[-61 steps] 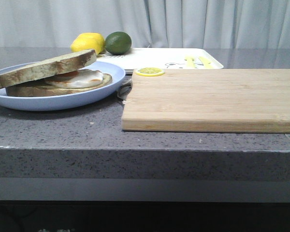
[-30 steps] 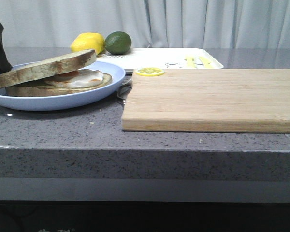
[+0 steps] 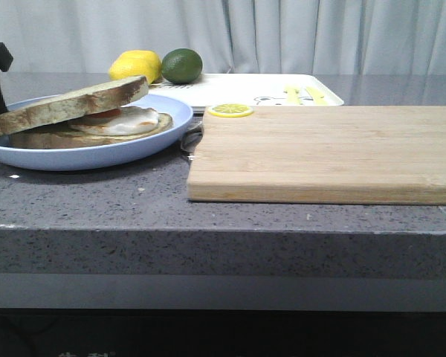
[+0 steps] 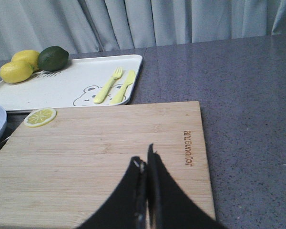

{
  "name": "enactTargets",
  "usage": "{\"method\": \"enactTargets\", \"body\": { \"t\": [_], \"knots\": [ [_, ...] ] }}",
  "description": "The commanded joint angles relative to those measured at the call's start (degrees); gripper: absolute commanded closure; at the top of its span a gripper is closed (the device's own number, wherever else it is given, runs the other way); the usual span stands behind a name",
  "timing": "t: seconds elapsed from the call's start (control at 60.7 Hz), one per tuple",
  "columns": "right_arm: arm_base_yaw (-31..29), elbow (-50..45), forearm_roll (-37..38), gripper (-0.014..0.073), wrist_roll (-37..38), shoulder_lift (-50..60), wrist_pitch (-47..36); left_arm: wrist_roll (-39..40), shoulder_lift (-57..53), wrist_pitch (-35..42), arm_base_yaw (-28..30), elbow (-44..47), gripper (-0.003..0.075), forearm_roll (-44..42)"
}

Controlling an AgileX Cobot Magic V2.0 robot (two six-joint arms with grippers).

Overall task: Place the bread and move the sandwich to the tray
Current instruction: 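Grasp the rim of the blue plate with the left gripper, then lift the plate with the left gripper and carry it onto the white tray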

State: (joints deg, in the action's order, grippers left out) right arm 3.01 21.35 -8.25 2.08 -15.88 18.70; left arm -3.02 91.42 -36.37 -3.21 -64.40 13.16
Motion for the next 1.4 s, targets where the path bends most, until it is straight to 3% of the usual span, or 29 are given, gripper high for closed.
{"method": "enactTargets", "body": {
  "t": [0.0, 0.198, 0.461, 0.659, 0.955, 1.235, 1.383],
  "knots": [
    [-0.32, 1.54, -0.2, 0.0654, 0.01, -0.51, -4.85, -0.02, -2.13, 2.0, -0.36, -1.85, 0.0509, 1.24],
    [-0.32, 1.54, -0.2, 0.0654, 0.01, -0.51, -4.8, -0.13, -2.13, 2.0, -0.36, -1.85, 0.0742, 1.92],
    [-0.32, 1.54, -0.2, 0.0654, 0.01, -0.51, -4.75, -0.1, -2.13, -0.59, -0.36, -4.57, 0.074, 2.36],
    [-0.32, 1.54, -0.2, 0.0654, 0.01, -0.51, -4.75, -0.1, -2.13, -8.31, -0.36, -14.8, 0.074, 3.74],
    [-0.32, 1.54, -0.2, 0.0654, 0.01, -0.51, -4.47, -0.25, -0.29, -12.68, -0.36, -27.95, 0.074, 11.51],
    [-0.32, 1.54, -0.2, 0.0654, 0.01, -0.51, -4.39, -4.41, 10.68, -16.0, -0.36, -39.74, 0.0741, 23.59],
    [-0.32, 1.54, -0.2, 0.0654, 0.01, -0.51, -4.34, -4.54, 19.62, -19.6, -0.36, -50.47, 0.0741, 27.3]
  ]
}}
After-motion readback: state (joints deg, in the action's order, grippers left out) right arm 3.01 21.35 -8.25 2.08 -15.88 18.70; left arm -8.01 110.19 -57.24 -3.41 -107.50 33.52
